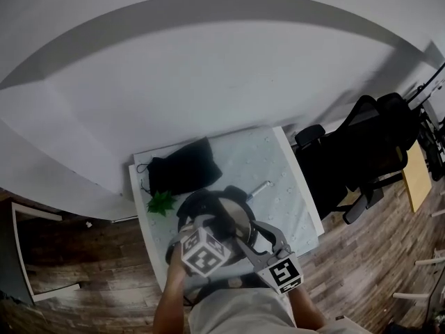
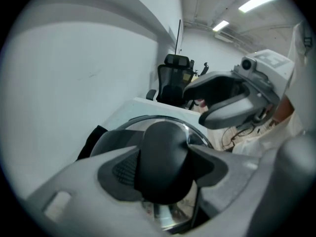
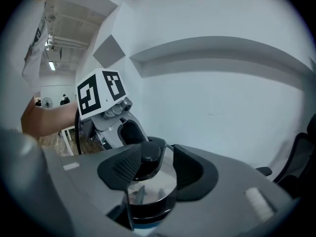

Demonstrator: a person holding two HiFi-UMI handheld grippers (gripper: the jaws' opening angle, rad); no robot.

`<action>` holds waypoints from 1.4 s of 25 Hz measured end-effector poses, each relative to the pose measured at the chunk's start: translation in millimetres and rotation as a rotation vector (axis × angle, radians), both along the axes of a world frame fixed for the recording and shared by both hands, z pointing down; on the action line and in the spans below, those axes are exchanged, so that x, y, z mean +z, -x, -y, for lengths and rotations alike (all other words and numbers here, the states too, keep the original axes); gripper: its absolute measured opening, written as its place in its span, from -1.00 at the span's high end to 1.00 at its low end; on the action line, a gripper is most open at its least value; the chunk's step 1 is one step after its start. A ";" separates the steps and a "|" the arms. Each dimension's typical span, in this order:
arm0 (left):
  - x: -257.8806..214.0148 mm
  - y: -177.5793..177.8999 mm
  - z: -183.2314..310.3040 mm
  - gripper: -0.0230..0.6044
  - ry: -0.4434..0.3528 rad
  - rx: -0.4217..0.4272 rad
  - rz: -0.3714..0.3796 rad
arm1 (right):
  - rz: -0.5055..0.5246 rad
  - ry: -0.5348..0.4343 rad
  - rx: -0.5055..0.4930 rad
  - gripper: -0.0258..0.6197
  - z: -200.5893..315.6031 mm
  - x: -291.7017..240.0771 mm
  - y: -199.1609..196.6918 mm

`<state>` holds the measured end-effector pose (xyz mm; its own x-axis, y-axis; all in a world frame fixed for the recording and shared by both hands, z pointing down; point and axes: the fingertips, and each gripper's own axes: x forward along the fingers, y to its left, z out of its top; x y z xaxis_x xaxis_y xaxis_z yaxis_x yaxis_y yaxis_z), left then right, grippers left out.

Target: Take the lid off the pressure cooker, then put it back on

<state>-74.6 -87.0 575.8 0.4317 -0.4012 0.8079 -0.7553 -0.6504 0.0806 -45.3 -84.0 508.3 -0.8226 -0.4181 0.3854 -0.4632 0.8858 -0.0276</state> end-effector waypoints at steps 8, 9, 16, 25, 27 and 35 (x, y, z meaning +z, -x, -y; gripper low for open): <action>-1.4 2.6 3.2 0.04 -0.005 -0.135 -0.002 | 0.004 0.001 -0.043 0.34 3.4 2.1 -4.5; -1.6 2.9 3.6 0.04 -0.006 -0.162 -0.004 | 0.006 0.005 -0.046 0.34 3.6 2.4 -5.5; -0.4 8.5 6.8 0.04 -0.028 -0.319 -0.007 | 0.006 -0.003 -0.093 0.34 6.8 6.2 -7.7; -1.3 11.2 9.5 0.03 -0.055 -0.426 -0.013 | 0.013 -0.003 -0.122 0.34 10.3 6.6 -9.1; -1.0 12.5 10.3 0.02 -0.055 -0.442 -0.013 | 0.012 -0.008 -0.127 0.34 11.2 6.6 -9.1; 0.6 15.5 11.2 0.02 -0.062 -0.500 -0.007 | 0.016 -0.019 -0.121 0.34 10.4 5.6 -12.1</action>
<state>-90.1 -98.2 576.4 0.1797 -0.6075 0.7737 -0.9754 -0.2124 0.0597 -33.2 -94.5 513.9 -0.8735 -0.3225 0.3647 -0.3526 0.9356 -0.0172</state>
